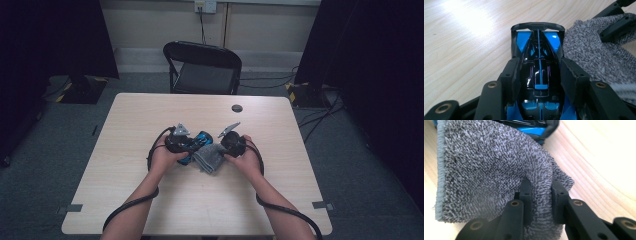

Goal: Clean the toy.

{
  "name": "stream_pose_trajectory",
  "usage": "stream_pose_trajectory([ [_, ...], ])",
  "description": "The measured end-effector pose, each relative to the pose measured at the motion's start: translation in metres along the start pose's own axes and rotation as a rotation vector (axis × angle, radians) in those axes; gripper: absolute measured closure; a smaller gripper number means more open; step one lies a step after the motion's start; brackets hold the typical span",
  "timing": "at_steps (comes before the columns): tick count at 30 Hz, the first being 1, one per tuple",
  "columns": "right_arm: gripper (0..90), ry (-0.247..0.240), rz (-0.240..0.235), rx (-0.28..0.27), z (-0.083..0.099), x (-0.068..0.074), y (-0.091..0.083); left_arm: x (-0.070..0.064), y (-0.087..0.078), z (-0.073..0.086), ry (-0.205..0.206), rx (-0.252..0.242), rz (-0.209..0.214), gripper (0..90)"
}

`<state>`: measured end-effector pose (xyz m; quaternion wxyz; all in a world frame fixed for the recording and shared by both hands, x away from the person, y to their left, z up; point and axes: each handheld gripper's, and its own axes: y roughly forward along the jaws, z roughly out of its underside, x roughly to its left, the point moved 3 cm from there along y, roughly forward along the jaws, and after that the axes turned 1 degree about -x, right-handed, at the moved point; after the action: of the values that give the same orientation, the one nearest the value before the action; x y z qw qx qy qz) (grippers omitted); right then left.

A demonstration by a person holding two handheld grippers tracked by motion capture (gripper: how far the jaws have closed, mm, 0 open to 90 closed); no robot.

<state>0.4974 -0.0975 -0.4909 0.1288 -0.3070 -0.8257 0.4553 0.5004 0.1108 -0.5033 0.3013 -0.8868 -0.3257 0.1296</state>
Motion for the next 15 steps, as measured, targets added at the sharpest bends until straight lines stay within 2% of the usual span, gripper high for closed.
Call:
stream_pose_trajectory([
  [7, 74.7, 0.027, 0.048, 0.001, 0.003, -0.011, -0.001, 0.000, 0.000, 0.001, -0.006, -0.006, 0.000, 51.5],
  [15, 74.7, 0.055, 0.070, 0.012, 0.006, -0.024, -0.002, 0.000, -0.001, 0.001, -0.009, -0.006, 0.001, 51.5],
])
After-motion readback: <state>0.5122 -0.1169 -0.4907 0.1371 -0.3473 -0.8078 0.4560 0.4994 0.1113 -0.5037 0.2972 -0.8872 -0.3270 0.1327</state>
